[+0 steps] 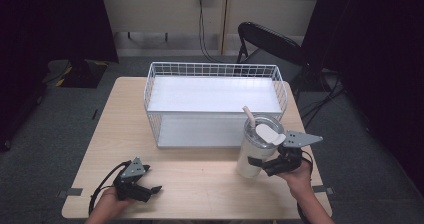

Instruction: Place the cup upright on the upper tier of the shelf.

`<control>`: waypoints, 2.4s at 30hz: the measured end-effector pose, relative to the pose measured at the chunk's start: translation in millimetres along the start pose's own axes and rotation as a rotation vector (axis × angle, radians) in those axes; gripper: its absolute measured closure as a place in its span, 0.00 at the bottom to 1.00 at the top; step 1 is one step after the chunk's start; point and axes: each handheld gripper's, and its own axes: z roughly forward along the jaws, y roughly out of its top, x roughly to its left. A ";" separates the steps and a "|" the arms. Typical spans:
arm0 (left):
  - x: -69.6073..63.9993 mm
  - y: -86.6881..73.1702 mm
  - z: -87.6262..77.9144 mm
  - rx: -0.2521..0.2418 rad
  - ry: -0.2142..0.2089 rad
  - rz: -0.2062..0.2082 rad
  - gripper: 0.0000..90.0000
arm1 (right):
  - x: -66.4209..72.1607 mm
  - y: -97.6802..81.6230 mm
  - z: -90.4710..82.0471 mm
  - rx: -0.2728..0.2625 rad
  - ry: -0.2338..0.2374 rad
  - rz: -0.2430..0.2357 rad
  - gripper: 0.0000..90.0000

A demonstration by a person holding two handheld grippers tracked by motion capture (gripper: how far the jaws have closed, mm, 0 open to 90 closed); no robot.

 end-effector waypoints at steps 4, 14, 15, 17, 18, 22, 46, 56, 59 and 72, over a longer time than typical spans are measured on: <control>0.0 0.0 0.0 0.001 -0.001 0.001 0.14 | 0.8 13.6 -0.7 0.013 0.007 -0.010 0.10; -0.1 0.0 0.1 0.000 0.000 0.001 0.14 | 1.2 44.2 -0.1 0.020 0.033 -0.010 0.10; -0.1 0.0 0.1 0.000 0.000 0.000 0.14 | 1.2 47.4 -0.2 0.020 0.038 -0.014 0.10; -0.1 0.0 0.2 -0.001 0.001 0.001 0.14 | 1.8 51.8 -0.4 0.017 0.039 -0.007 0.10; -0.1 0.0 0.2 -0.001 0.001 0.001 0.14 | 1.5 53.5 -0.4 0.019 0.042 -0.009 0.10; -0.1 0.0 0.1 -0.001 0.001 0.000 0.14 | 0.9 61.3 -0.7 0.011 0.050 0.001 0.10; 0.0 0.0 0.1 0.000 0.001 0.002 0.14 | -1.8 114.8 7.5 0.032 0.083 -0.001 0.10; 0.0 0.0 0.1 0.000 0.001 0.002 0.14 | -1.7 134.7 12.3 0.045 0.090 0.005 0.10; -0.1 0.0 0.3 0.000 -0.001 0.003 0.13 | -2.5 140.9 13.1 0.044 0.093 0.005 0.10; -0.1 0.0 0.4 0.001 -0.001 0.004 0.13 | -5.5 170.0 12.8 0.034 0.091 0.001 0.10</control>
